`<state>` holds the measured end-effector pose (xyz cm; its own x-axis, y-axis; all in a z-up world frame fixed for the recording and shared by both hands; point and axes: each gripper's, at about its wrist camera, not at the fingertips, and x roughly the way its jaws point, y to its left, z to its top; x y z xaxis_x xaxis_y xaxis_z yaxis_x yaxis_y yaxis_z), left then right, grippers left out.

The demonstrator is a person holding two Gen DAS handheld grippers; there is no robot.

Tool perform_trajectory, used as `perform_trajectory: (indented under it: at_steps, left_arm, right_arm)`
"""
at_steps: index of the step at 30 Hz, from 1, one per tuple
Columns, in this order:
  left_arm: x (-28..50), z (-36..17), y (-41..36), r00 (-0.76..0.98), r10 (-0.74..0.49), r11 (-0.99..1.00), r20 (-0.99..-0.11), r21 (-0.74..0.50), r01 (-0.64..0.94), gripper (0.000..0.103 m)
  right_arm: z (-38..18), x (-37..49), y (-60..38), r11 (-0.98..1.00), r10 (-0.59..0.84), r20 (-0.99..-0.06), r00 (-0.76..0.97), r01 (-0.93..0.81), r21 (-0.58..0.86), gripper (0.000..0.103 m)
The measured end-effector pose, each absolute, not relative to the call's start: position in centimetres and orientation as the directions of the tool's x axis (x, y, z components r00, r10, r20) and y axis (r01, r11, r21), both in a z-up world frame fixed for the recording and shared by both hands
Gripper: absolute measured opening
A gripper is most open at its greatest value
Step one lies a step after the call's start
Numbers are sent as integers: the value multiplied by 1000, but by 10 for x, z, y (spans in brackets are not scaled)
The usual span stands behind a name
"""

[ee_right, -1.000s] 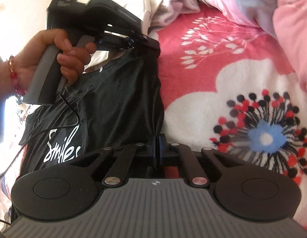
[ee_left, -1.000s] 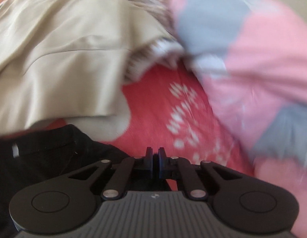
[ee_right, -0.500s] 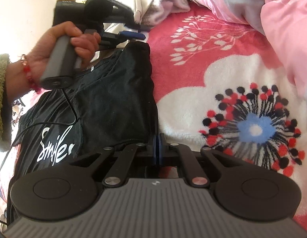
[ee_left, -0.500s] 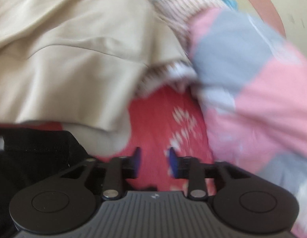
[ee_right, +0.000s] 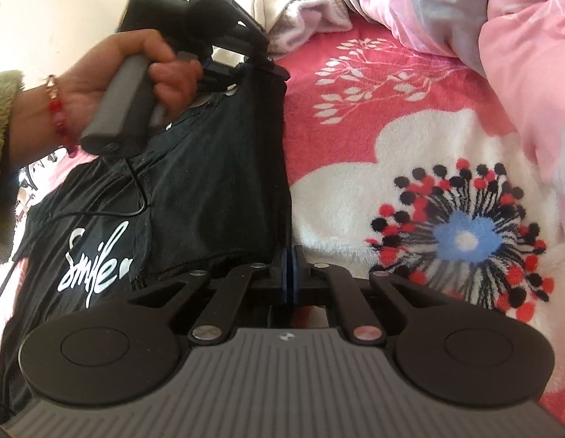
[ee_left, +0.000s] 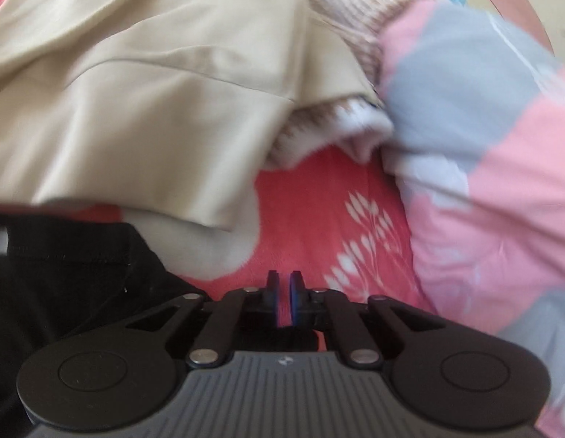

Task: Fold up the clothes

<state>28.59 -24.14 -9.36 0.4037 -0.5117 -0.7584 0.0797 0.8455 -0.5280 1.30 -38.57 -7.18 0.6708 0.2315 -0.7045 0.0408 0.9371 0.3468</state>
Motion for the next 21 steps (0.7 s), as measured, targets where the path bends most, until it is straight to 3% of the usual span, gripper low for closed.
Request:
perform_trajectory:
  at_steps: [2, 7, 11, 16, 21]
  left_arm:
    - [286, -90, -235, 402, -524, 836, -751, -543, 75, 27]
    - [272, -58, -220, 409, -526, 850, -746, -481, 214, 29]
    - [248, -46, -207, 375, -530, 844, -761, -428, 324, 36]
    - [228, -52, -196, 356, -497, 849, -791, -359, 387, 37]
    - [217, -68, -206, 352, -485, 839, -801, -312, 445, 36]
  right_arm:
    - [-71, 11, -389, 932, 234, -700, 675, 50, 360, 1]
    - [-65, 8, -405, 922, 203, -676, 708, 94, 375, 4]
    - [-59, 7, -401, 930, 245, -653, 717, 17, 368, 7]
    - [-55, 2, -369, 956, 282, -670, 687, -142, 256, 23]
    - [-59, 0, -343, 978, 196, -684, 703, -196, 79, 23]
